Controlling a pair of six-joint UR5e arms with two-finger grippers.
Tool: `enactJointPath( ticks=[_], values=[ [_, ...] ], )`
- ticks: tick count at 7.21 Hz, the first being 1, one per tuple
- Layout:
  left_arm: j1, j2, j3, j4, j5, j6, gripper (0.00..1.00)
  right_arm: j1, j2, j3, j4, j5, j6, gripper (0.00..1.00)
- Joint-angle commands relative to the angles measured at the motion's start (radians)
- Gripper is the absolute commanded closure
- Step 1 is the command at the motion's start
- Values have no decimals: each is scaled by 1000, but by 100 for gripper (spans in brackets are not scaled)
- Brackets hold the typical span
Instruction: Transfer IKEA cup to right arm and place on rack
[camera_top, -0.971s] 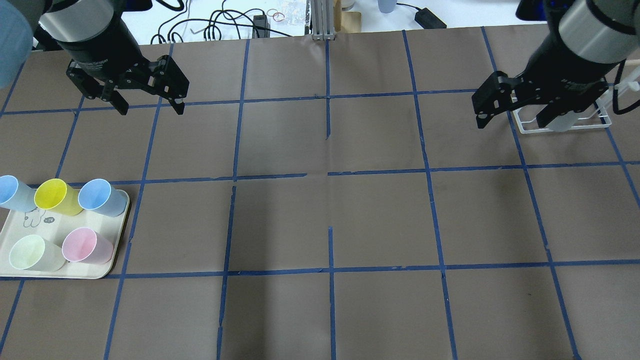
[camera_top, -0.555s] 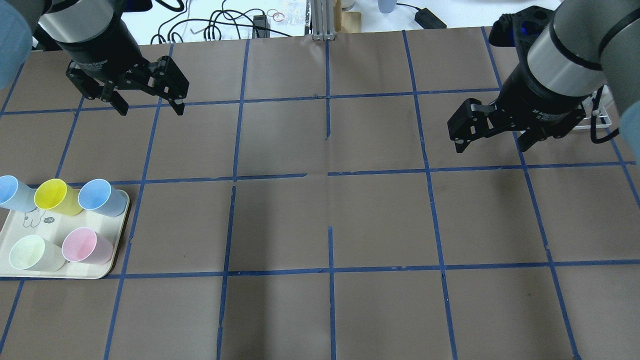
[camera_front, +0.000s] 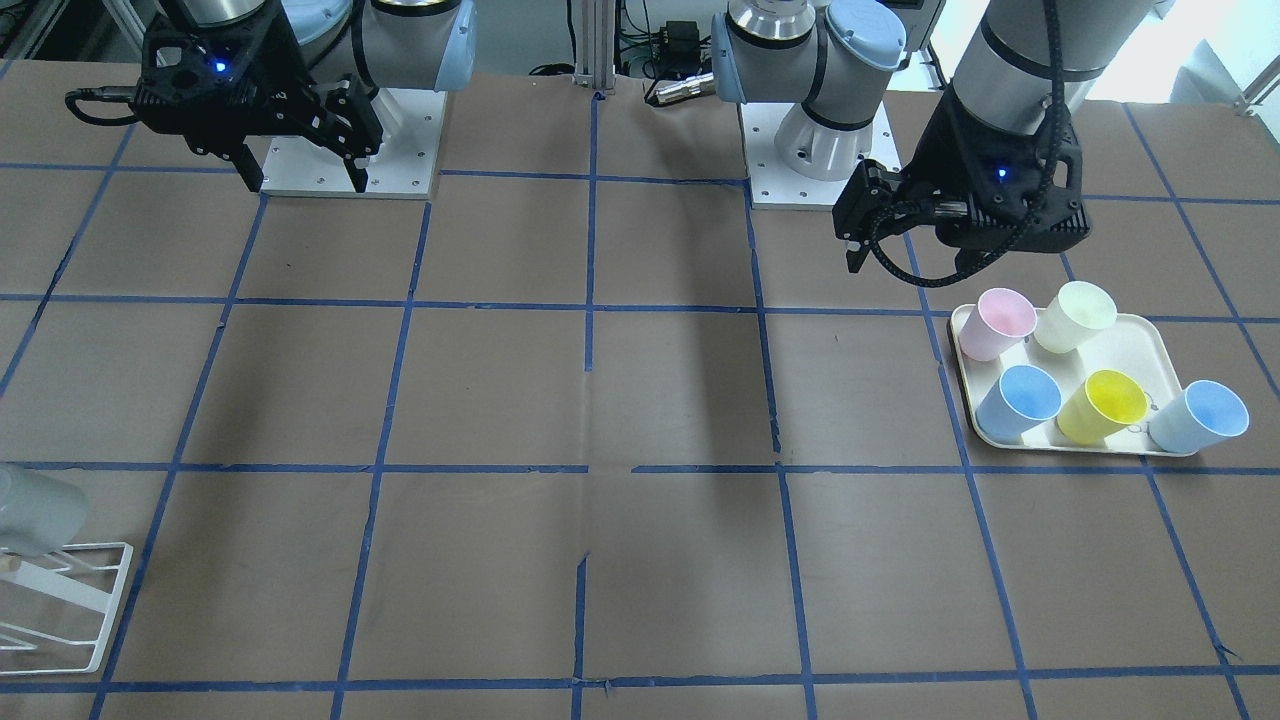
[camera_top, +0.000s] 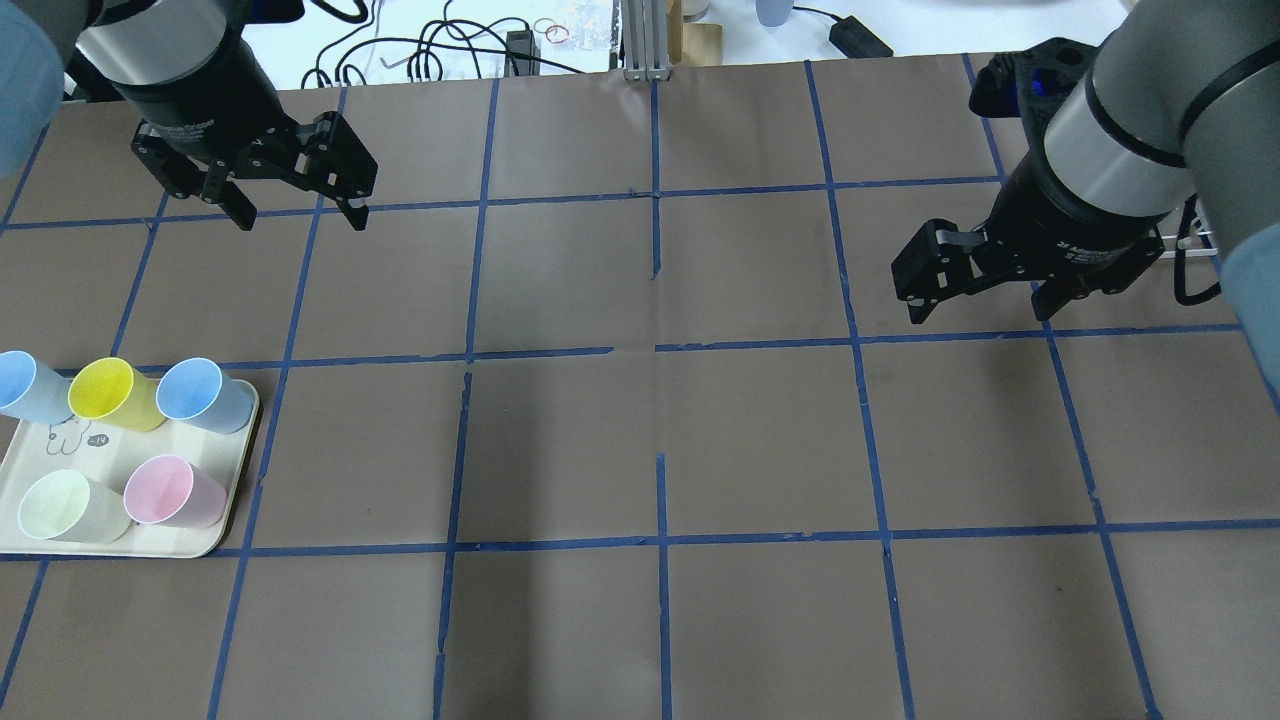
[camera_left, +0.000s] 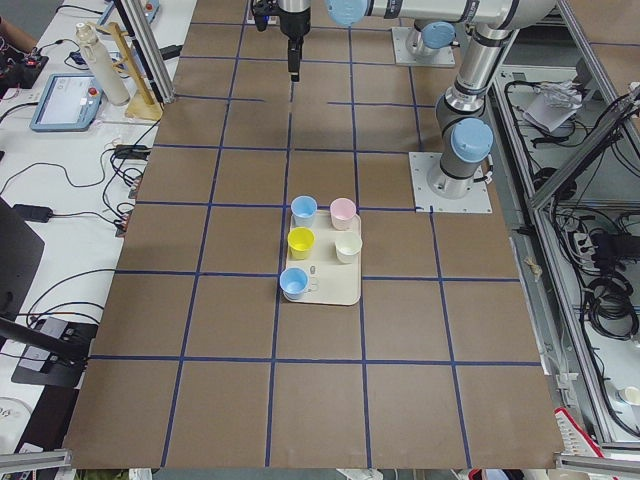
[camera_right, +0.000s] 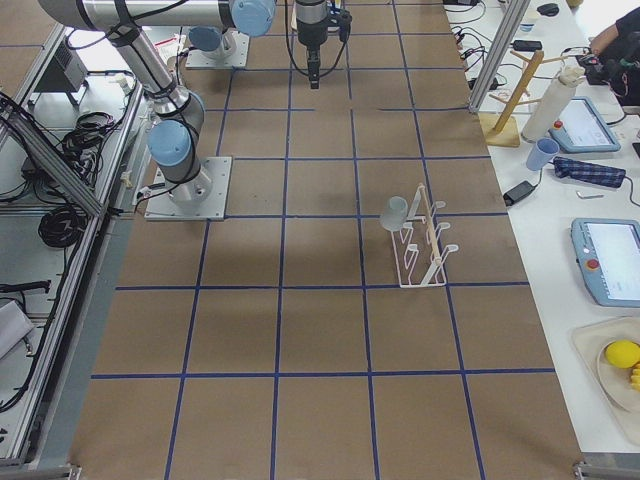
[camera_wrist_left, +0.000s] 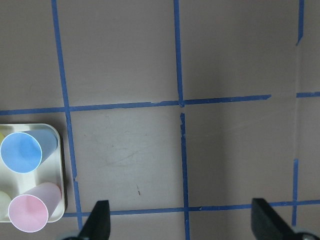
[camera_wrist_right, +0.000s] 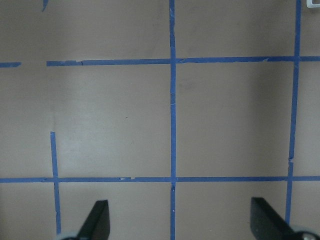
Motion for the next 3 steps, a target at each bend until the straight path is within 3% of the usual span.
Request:
enactJointPath(
  ticks=[1, 3],
  values=[
    [0, -1, 0, 0, 0, 0, 0, -1, 1, -1, 2, -12, -5, 0],
    [0, -1, -1, 0, 0, 0, 0, -1, 1, -1, -1, -11, -5, 0]
  ],
)
